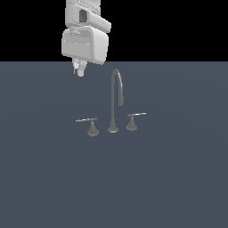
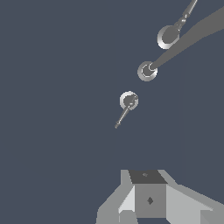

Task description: Turn on the faucet by rotating a designated handle.

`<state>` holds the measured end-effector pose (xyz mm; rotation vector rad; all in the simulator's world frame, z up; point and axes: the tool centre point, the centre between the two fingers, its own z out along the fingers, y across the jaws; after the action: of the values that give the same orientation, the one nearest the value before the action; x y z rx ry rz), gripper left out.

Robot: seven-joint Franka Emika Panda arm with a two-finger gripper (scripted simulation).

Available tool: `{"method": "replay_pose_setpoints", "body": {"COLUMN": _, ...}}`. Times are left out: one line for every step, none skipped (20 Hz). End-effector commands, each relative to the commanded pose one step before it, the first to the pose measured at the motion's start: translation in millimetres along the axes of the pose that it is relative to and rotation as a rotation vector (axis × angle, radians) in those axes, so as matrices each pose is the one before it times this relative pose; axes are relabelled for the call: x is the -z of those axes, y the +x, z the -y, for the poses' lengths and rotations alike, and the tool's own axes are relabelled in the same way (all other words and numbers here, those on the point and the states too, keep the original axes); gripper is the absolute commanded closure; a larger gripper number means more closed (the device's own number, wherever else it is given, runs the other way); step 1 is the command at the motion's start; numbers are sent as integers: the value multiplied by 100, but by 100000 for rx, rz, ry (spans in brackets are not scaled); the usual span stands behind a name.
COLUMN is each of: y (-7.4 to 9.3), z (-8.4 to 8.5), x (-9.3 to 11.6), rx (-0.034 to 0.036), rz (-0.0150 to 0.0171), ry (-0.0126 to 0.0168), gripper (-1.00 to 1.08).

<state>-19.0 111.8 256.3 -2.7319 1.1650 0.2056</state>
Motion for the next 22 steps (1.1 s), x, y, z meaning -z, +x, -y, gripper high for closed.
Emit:
{"method": "replay_pose_setpoints", "body": {"y": 693, "z": 885, "x": -2333, "rx": -7123, "rz": -1071, "ry": -716, "gripper": 108}}
{"method": "replay_pose_setpoints", "body": {"y": 242, "z": 327, "x": -930, "rx": -2766, "rz": -565, "ry": -332, "gripper": 108}}
{"method": "replay_pose_setpoints", "body": {"y": 227, "z": 317, "x": -934, "rx": -2751, "rz": -631, "ry": -330, "gripper": 108}}
{"method": "replay_pose_setpoints", "body": {"y": 213, "z": 307, "x": -937, "rx": -2734, "rz": -698, "ry": -324, "gripper": 108}}
{"method": "replay_pose_setpoints", "body": {"y": 199, "z": 296, "x": -939, "rx": -2717, "rz": -764, "ry": -314, "gripper": 108}}
{"method": "replay_pose_setpoints", "body": {"y": 185, "z": 285, "x": -940, "rx": -2696, "rz": -829, "ry": -300, "gripper": 108}}
{"method": "replay_pose_setpoints", "body": {"y": 173, "z": 273, "x": -940, "rx": -2676, "rz": -894, "ry": -281, "gripper": 108}}
{"method": "replay_pose_setpoints", "body": {"y": 160, "z": 262, "x": -939, "rx": -2651, "rz": -958, "ry": -258, "gripper": 108}}
{"method": "replay_pose_setpoints", "body": {"y": 148, "z": 250, "x": -937, "rx": -2627, "rz": -1020, "ry": -231, "gripper": 108}}
{"method": "replay_pose_setpoints", "body": {"y": 134, "z": 235, "x": -923, "rx": -2565, "rz": -1066, "ry": -198, "gripper": 108}}
{"method": "replay_pose_setpoints", "body": {"y": 118, "z": 213, "x": -875, "rx": -2416, "rz": -1067, "ry": -157, "gripper": 108}}
{"method": "replay_pose_setpoints", "body": {"y": 102, "z": 192, "x": -824, "rx": -2261, "rz": -1055, "ry": -117, "gripper": 108}}
{"method": "replay_pose_setpoints", "body": {"y": 89, "z": 172, "x": -774, "rx": -2109, "rz": -1035, "ry": -80, "gripper": 108}}
{"method": "replay_pose_setpoints", "body": {"y": 77, "z": 154, "x": -723, "rx": -1961, "rz": -1006, "ry": -46, "gripper": 108}}
{"method": "replay_pose_setpoints", "body": {"y": 66, "z": 137, "x": -673, "rx": -1816, "rz": -969, "ry": -16, "gripper": 108}}
{"method": "replay_pose_setpoints", "body": {"y": 57, "z": 122, "x": -623, "rx": -1674, "rz": -926, "ry": 10, "gripper": 108}}
{"method": "replay_pose_setpoints", "body": {"y": 48, "z": 108, "x": -574, "rx": -1535, "rz": -876, "ry": 31, "gripper": 108}}
{"method": "replay_pose_setpoints", "body": {"y": 41, "z": 95, "x": -525, "rx": -1400, "rz": -822, "ry": 48, "gripper": 108}}
{"method": "replay_pose_setpoints", "body": {"y": 36, "z": 83, "x": -477, "rx": -1268, "rz": -763, "ry": 61, "gripper": 108}}
{"method": "replay_pose_setpoints", "body": {"y": 30, "z": 72, "x": -430, "rx": -1137, "rz": -700, "ry": 69, "gripper": 108}}
{"method": "replay_pose_setpoints", "body": {"y": 25, "z": 62, "x": -383, "rx": -1010, "rz": -634, "ry": 74, "gripper": 108}}
{"method": "replay_pose_setpoints", "body": {"y": 21, "z": 53, "x": -336, "rx": -886, "rz": -566, "ry": 75, "gripper": 108}}
